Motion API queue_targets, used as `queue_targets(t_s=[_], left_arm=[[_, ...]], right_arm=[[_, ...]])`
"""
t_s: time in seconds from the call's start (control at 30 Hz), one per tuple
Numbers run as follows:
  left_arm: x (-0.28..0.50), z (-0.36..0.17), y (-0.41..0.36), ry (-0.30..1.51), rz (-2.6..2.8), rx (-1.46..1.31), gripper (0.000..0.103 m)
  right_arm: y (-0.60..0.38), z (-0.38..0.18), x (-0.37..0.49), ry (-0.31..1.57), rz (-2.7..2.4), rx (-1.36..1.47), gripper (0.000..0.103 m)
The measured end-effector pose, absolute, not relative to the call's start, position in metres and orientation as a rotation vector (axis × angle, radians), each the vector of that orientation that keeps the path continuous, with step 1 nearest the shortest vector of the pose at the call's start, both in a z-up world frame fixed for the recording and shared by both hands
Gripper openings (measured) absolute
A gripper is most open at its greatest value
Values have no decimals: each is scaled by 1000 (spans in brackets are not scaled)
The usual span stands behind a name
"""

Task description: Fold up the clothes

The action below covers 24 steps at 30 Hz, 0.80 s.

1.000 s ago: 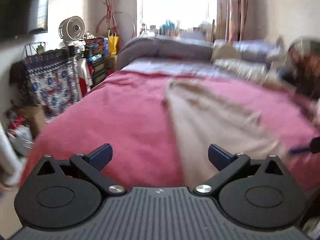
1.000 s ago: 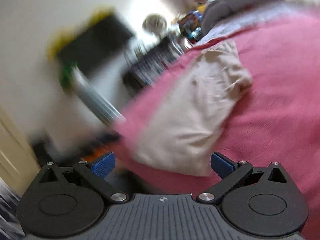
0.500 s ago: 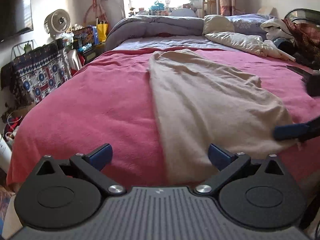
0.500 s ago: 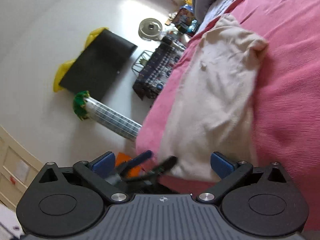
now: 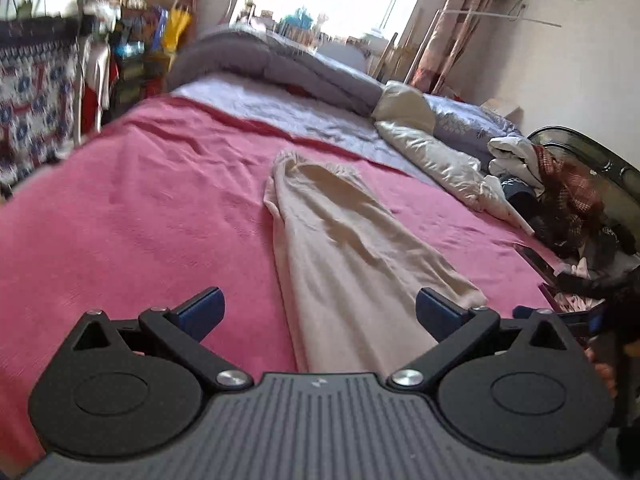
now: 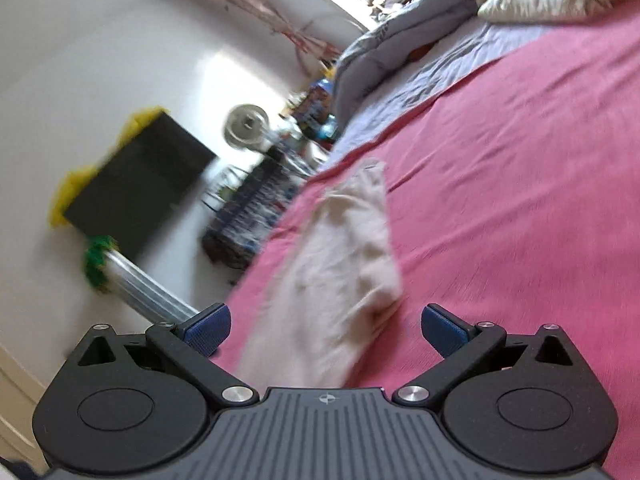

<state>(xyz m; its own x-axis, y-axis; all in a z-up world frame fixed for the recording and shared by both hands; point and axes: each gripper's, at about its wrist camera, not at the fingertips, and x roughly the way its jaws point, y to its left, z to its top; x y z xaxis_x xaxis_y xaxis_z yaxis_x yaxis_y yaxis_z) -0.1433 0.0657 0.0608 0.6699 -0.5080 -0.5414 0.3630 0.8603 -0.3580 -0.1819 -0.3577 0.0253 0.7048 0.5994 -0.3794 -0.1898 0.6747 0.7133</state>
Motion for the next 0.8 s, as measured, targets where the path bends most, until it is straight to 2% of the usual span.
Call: queue_targets(t_s=[0.3,0.5,0.8], left_arm=[[-75,33,62,848,-662,-367,102],[-35,17,81,919,-858,-501,102],[-14,11,86,981,-1074,-511,102]], right_arm=[[-311,12,-101,775,702,473,103],[-324,5,-54,870,946,656,103],[-315,1,-37,943,1164,742,103]])
